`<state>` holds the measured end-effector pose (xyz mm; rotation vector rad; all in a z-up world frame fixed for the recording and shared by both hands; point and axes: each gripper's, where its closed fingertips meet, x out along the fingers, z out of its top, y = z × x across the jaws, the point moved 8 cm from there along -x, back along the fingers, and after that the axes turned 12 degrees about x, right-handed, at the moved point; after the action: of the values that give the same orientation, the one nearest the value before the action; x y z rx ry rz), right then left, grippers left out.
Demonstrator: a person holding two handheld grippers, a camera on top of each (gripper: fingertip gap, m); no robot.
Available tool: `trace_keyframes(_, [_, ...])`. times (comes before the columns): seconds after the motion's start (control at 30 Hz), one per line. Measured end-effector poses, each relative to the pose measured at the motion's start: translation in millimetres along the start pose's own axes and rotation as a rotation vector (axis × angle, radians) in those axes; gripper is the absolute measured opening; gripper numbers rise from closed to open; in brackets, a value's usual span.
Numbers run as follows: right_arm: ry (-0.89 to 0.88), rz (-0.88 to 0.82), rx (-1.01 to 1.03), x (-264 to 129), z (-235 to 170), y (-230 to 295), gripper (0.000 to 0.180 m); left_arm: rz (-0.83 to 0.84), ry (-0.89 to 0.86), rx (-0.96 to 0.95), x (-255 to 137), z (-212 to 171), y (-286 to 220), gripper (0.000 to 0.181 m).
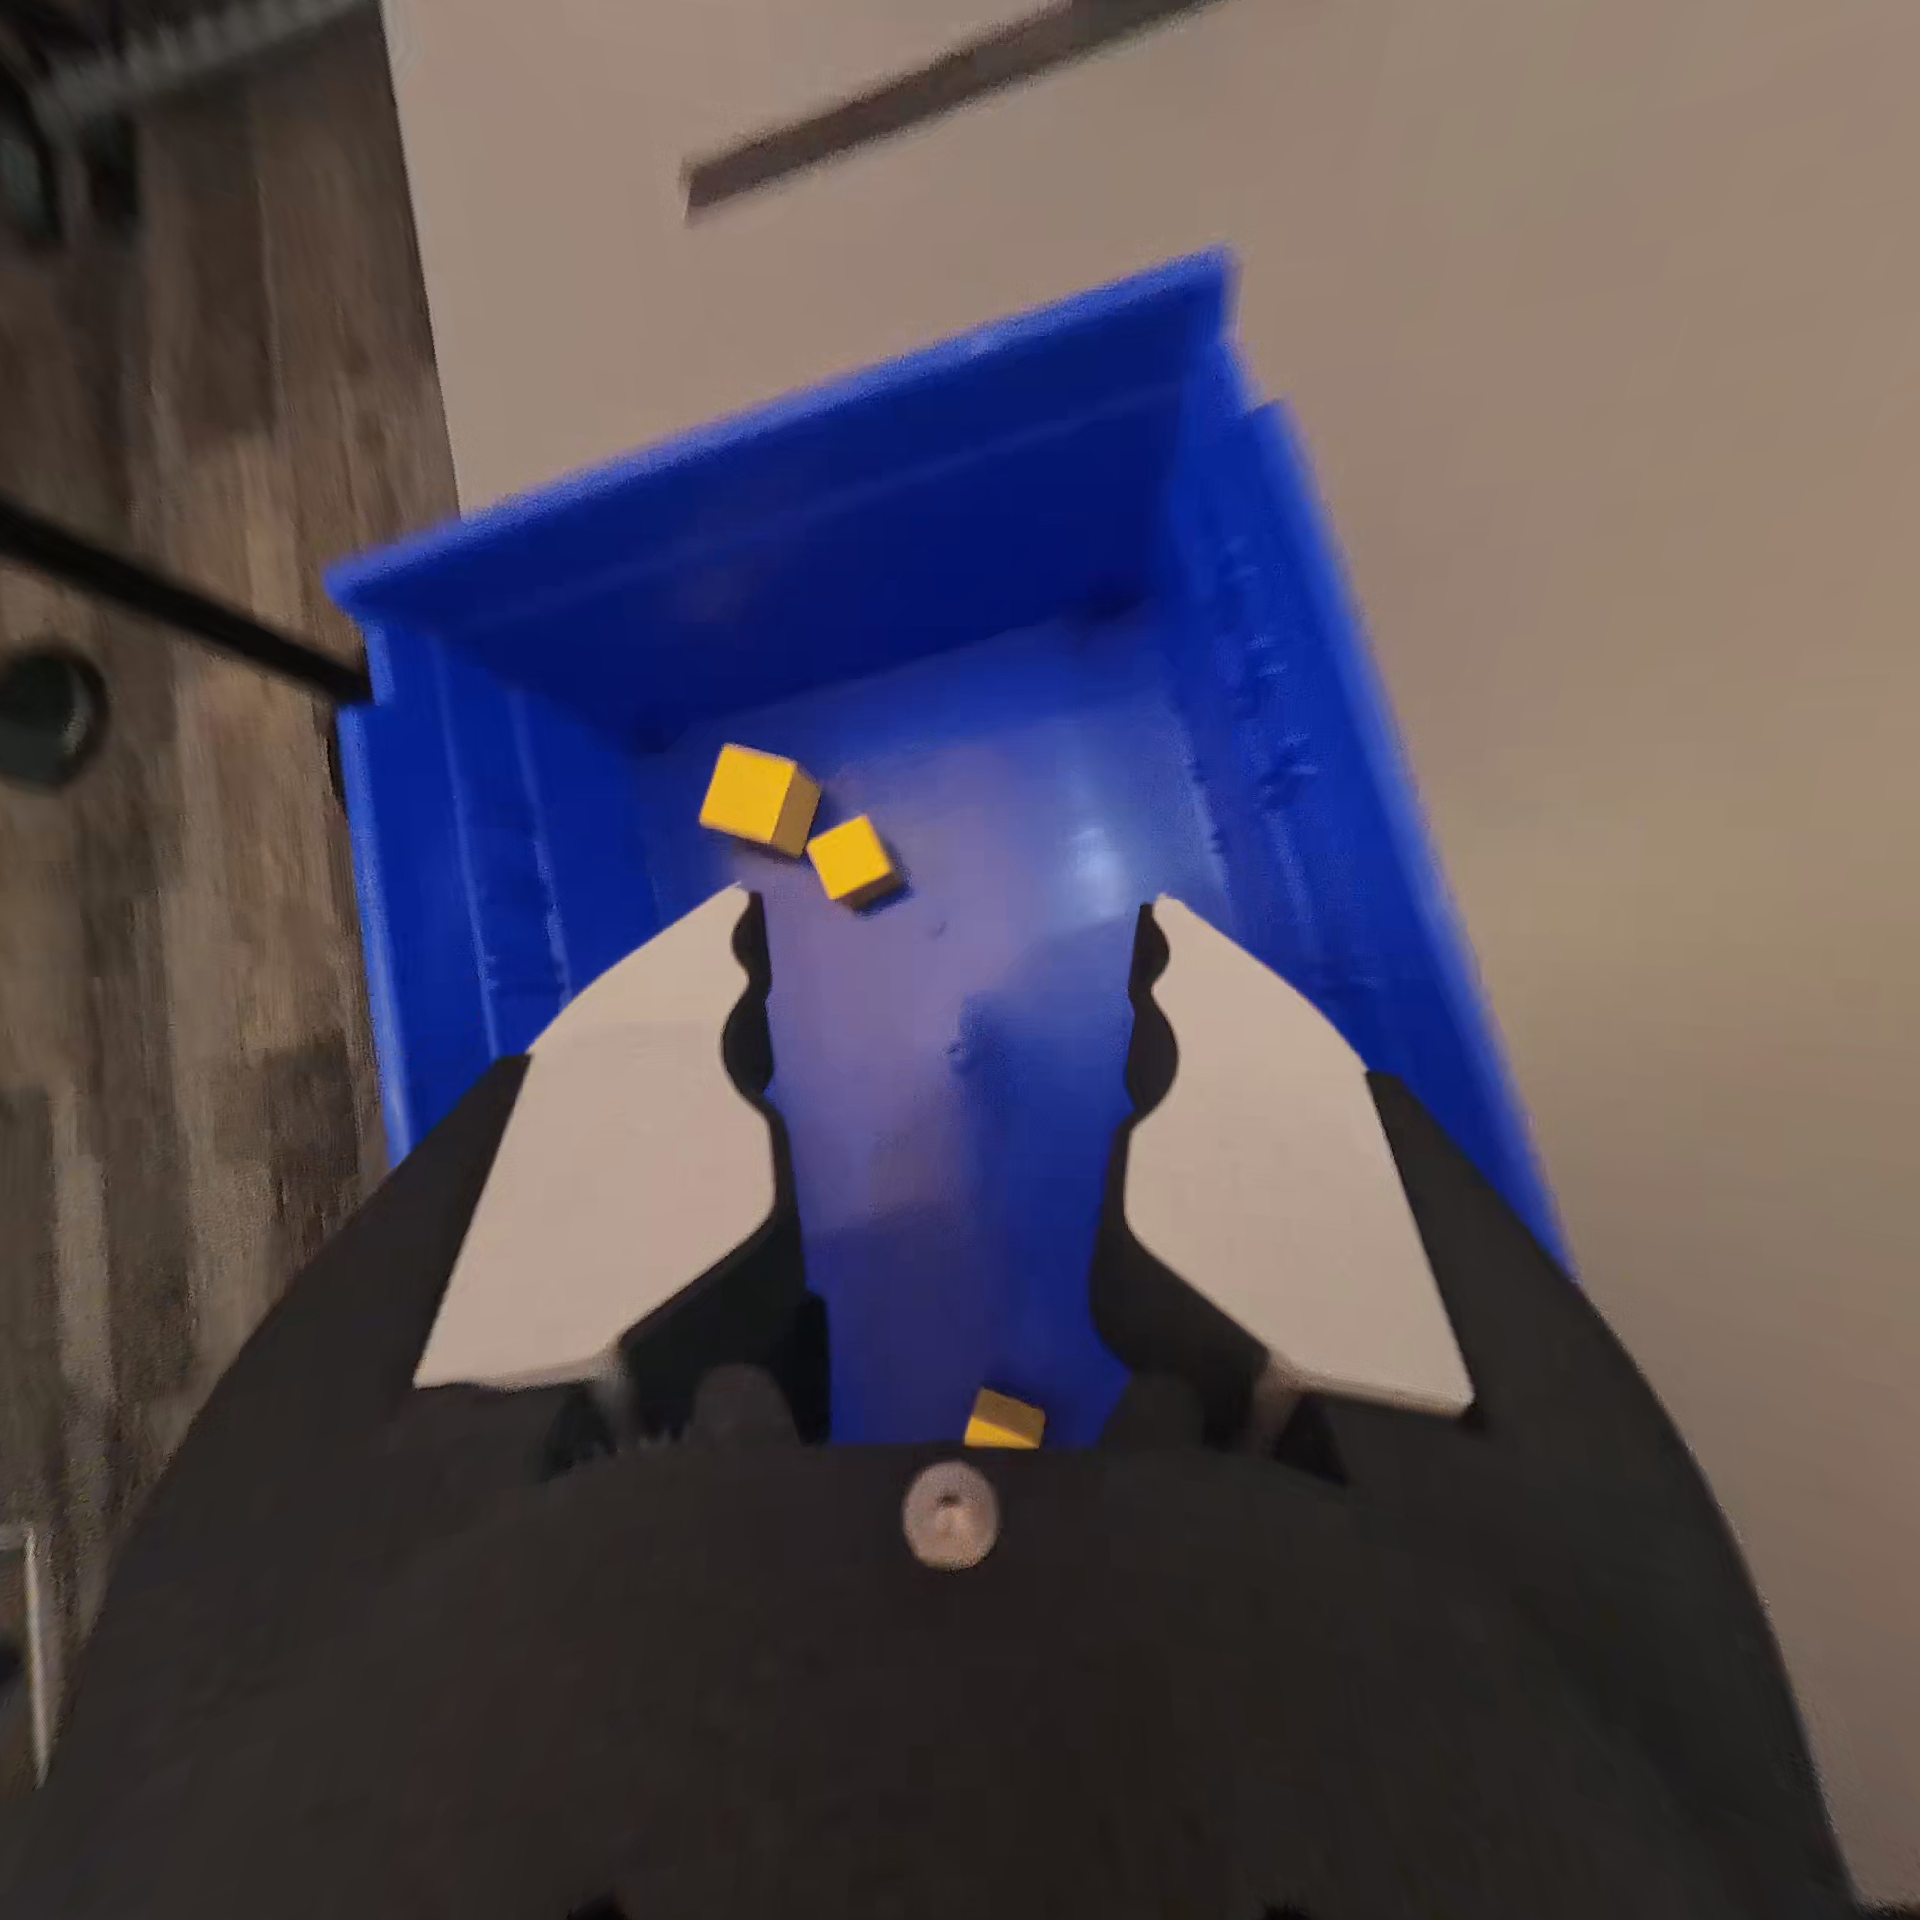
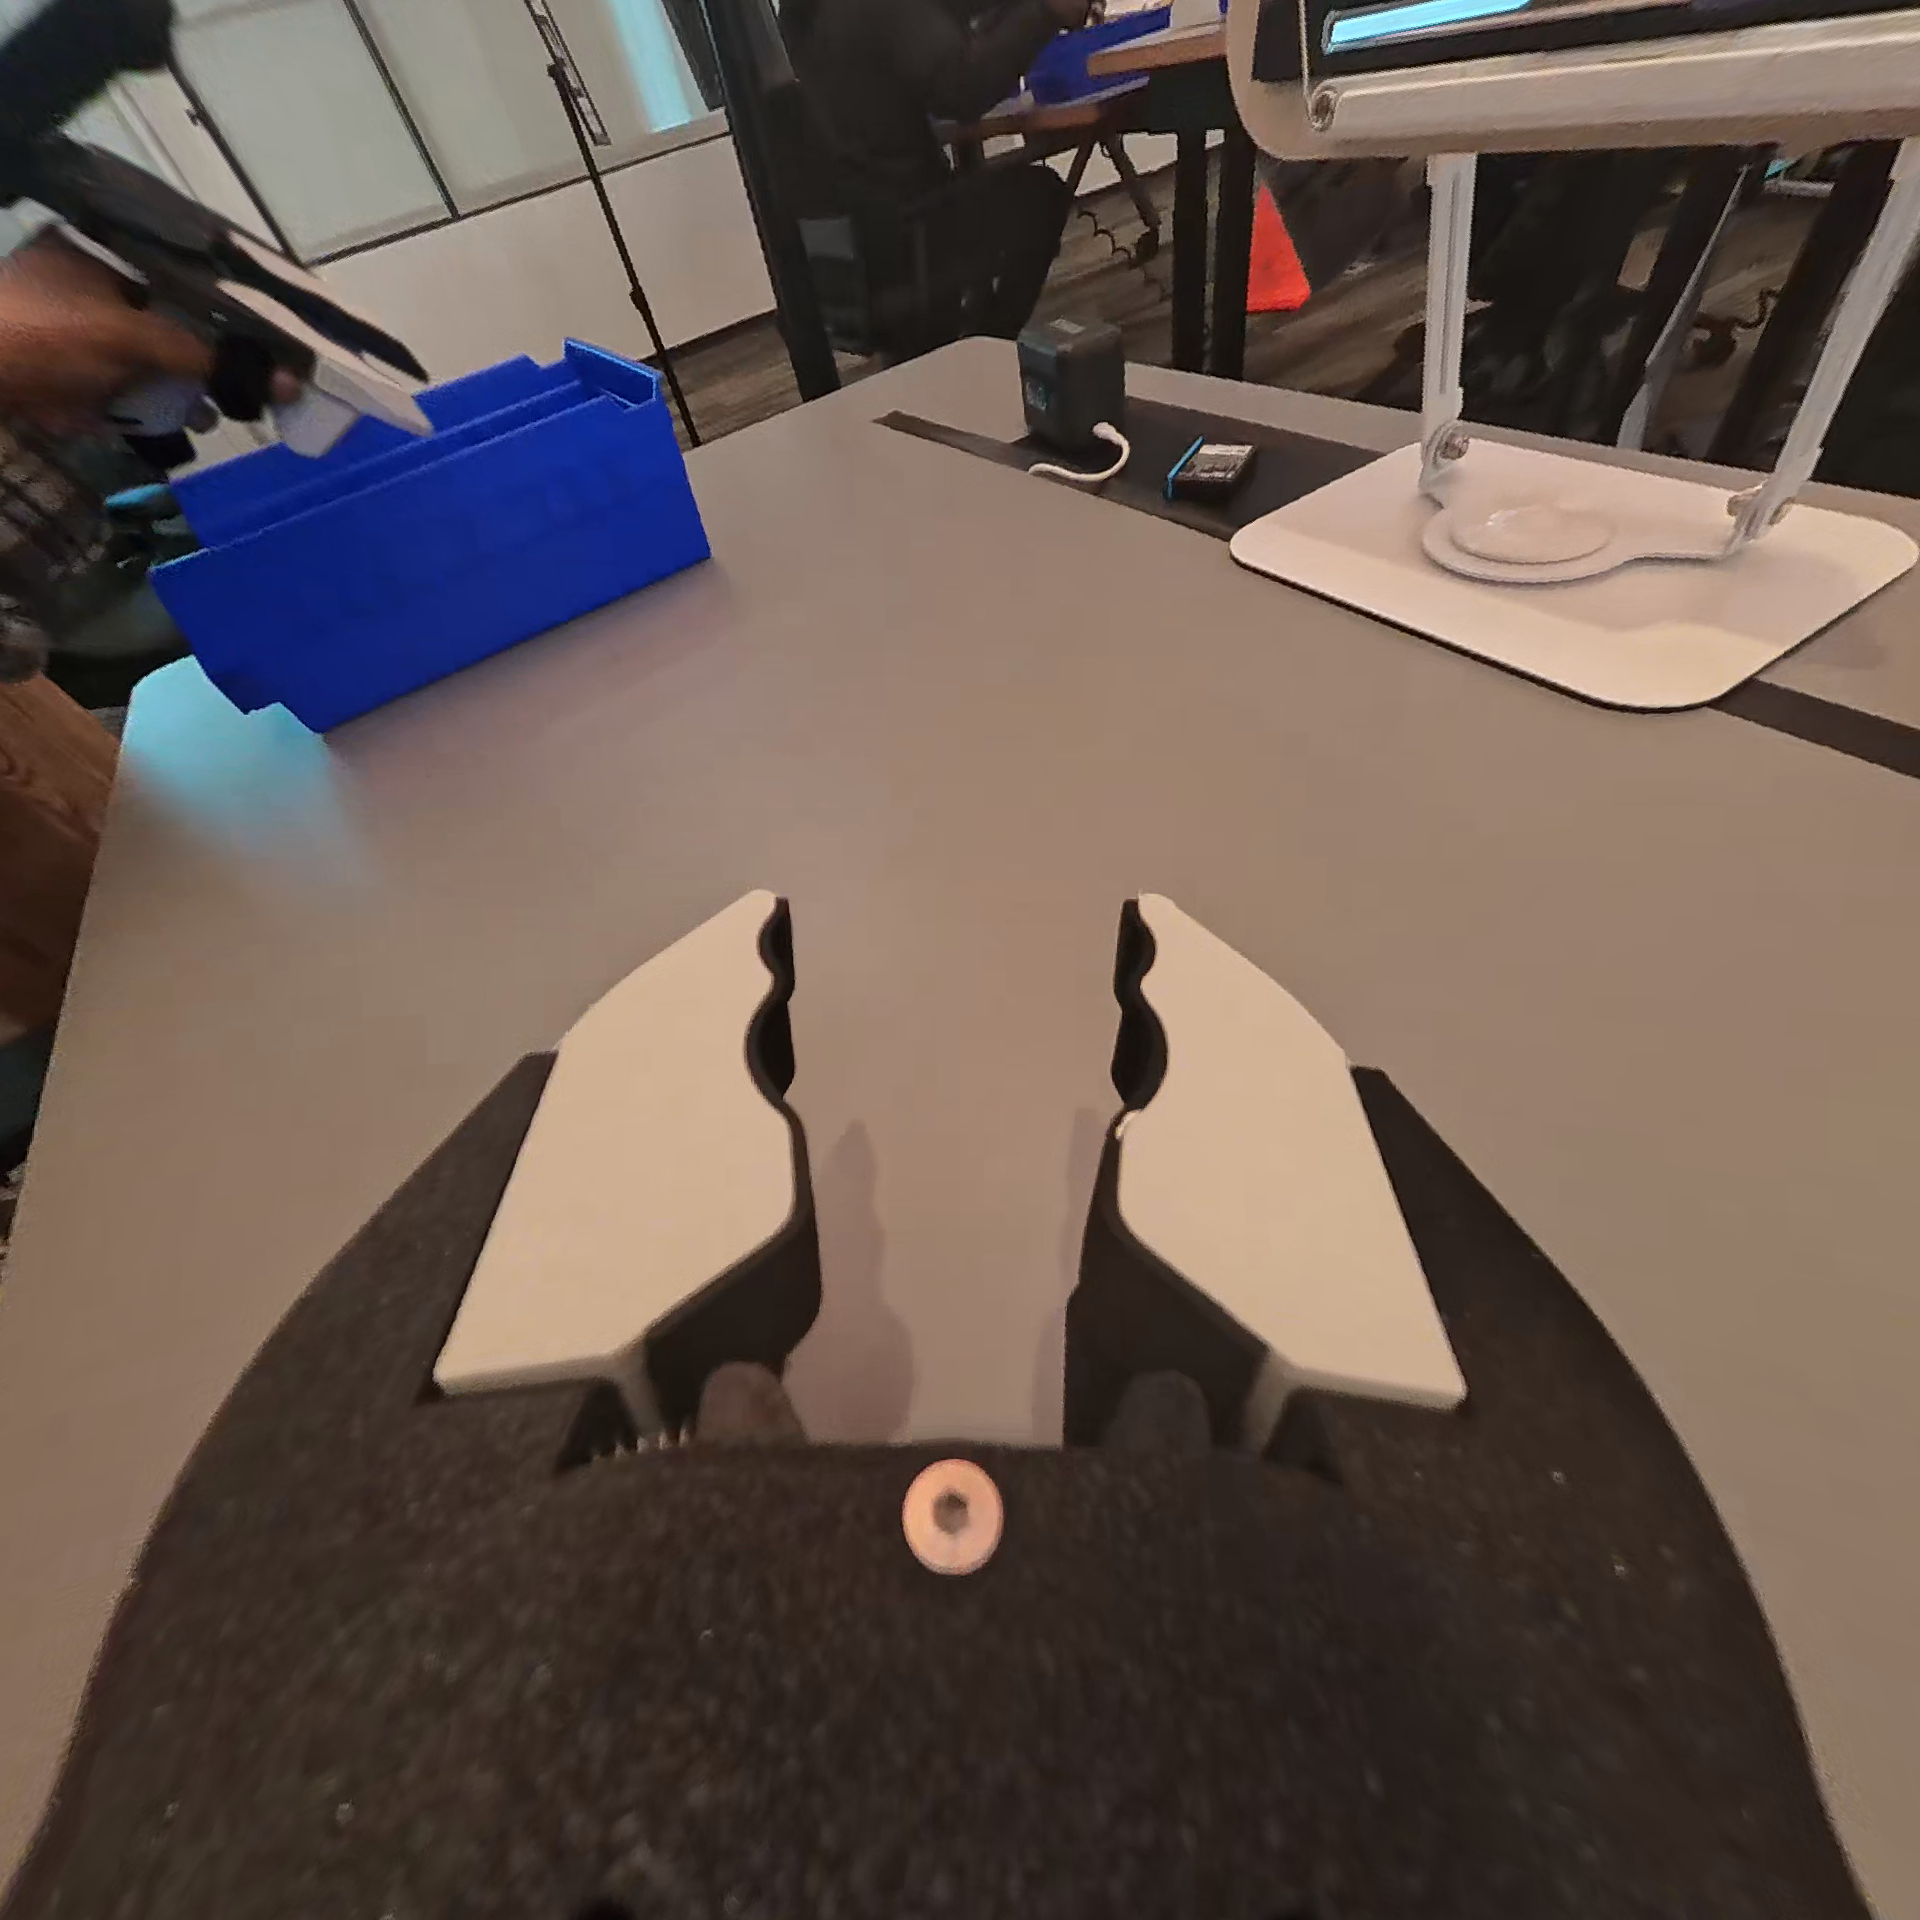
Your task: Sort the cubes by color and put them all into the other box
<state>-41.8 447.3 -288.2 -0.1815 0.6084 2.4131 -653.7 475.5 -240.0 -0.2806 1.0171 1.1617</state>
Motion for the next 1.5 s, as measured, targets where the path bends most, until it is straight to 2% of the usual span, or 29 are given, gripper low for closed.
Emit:
trace_keyframes(0.17, [0.002, -0.008, 0.021, -4, -2, -4, 0.059, 0.007, 0.182, -0.165, 58, -19, 16, 0.064])
trace_keyframes(0.4, [-0.006, -0.004, 0.049, -10, 0, -9, 0.060, 0.012, 0.248, -0.225, 89, -22, 26, 0.055])
trace_keyframes(0.47, [-0.010, -0.007, 0.049, -12, 1, -9, 0.060, 0.004, 0.269, -0.212, 96, -24, 27, 0.045])
trace_keyframes(0.53, [-0.017, -0.008, 0.051, -13, 1, -10, 0.060, -0.034, 0.265, -0.185, 100, -25, 26, 0.022])
trace_keyframes(0.6, [-0.024, -0.006, 0.056, -15, 2, -11, 0.059, -0.035, 0.224, -0.168, 92, -21, 28, 0.022])
trace_keyframes(0.7, [-0.030, 0.017, 0.081, -14, 1, -11, 0.058, -0.066, -0.002, -0.156, 53, 0, 33, 0.022])
trace_keyframes(0.8, [-0.026, 0.065, 0.117, -8, 1, -6, 0.058, -0.134, -0.354, -0.069, -9, 43, 15, 0.021])
trace_keyframes(0.9, [-0.014, 0.180, 0.198, 2, 9, 10, 0.060, -0.191, -0.633, 0.162, -69, 90, -43, 0.021])
trace_keyframes(1.0, [0.022, 0.322, 0.285, 13, 25, 37, 0.062, -0.266, -0.881, 0.401, -106, 126, -128, 0.021])
trace_keyframes(1.13, [0.096, 0.635, 0.534, 21, 50, 78, 0.063, -0.467, -1.180, 0.552, -110, 152, -237, 0.021])
trace_keyframes(1.23, [0.160, 0.839, 0.755, 21, 58, 98, 0.058, -0.611, -1.346, 0.583, -103, 160, -292, 0.021])
trace_keyframes(1.33, [0.194, 0.889, 0.850, 19, 55, 106, 0.058, -0.734, -1.426, 0.579, -98, 165, -324, 0.021])
trace_keyframes(1.5, [0.184, 0.943, 0.919, 14, 50, 114, 0.054, -0.779, -1.465, 0.604, -92, 170, -350, 0.021])
